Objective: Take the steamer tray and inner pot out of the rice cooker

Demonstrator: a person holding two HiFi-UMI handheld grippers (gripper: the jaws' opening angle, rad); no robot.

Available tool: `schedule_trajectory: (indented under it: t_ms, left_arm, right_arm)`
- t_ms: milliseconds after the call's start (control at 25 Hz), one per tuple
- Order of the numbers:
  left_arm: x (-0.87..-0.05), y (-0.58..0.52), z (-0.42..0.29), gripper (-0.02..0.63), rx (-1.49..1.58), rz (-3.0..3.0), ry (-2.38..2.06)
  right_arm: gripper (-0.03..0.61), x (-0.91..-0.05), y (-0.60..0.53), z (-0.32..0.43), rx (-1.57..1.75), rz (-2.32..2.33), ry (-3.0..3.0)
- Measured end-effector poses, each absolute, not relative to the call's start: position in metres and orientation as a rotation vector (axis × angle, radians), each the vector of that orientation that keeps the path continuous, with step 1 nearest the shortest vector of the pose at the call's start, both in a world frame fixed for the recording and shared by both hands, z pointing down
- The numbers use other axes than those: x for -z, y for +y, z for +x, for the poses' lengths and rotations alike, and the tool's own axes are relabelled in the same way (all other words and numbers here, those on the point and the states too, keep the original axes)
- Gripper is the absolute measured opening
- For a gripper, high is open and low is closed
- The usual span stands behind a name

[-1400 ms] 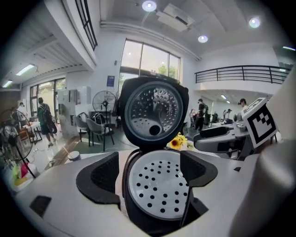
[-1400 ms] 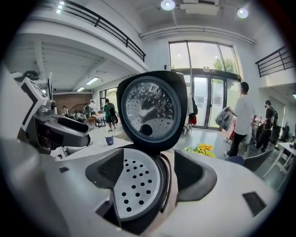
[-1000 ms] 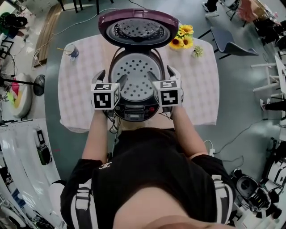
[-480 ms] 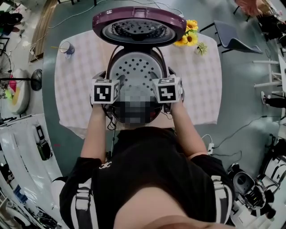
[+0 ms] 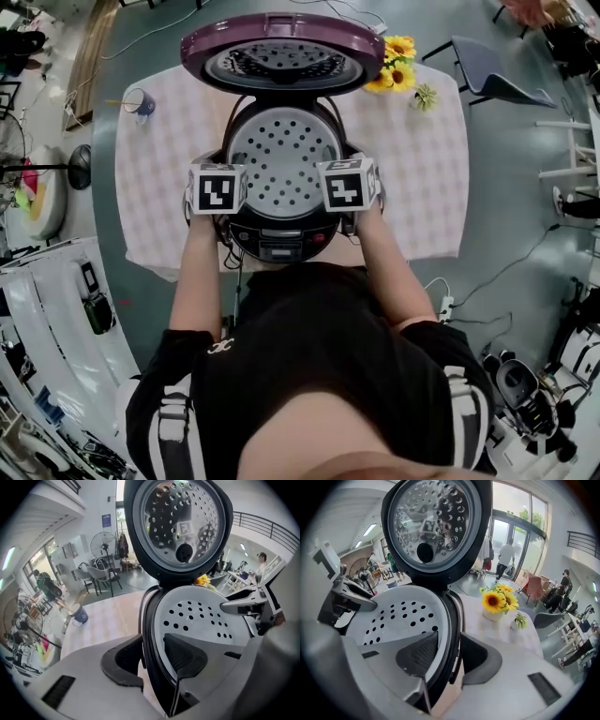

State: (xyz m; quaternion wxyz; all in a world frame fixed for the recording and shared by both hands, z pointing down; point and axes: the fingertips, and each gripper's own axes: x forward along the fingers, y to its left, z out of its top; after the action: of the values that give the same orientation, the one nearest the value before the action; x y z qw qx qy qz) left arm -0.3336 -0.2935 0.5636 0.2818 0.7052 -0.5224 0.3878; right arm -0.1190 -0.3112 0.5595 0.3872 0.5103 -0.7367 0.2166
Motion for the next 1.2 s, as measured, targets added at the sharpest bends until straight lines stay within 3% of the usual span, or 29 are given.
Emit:
schedule_trajectory:
  t_ms: [320, 600, 1200]
  left_arm:
    - [-0.546, -0.292, -0.337, 0.109, -0.950, 1.904, -1.435]
    - [-0.515, -0.293, -0.334, 0.055, -0.843, 1.992, -1.492]
    - [-0.440, -0.275, -0.272, 0.043, -0.649, 2.203, -1.516]
  right_arm:
    - [0.139, -0.541, -0.318, -0.127, -0.499, 1.339, -1.918]
    - [0.087, -0.516, -0.318, -0.134, -0.407, 1.388, -1.961]
    - [0.058, -0.450, -0.290, -0.075, -0.350, 1.587, -2.033]
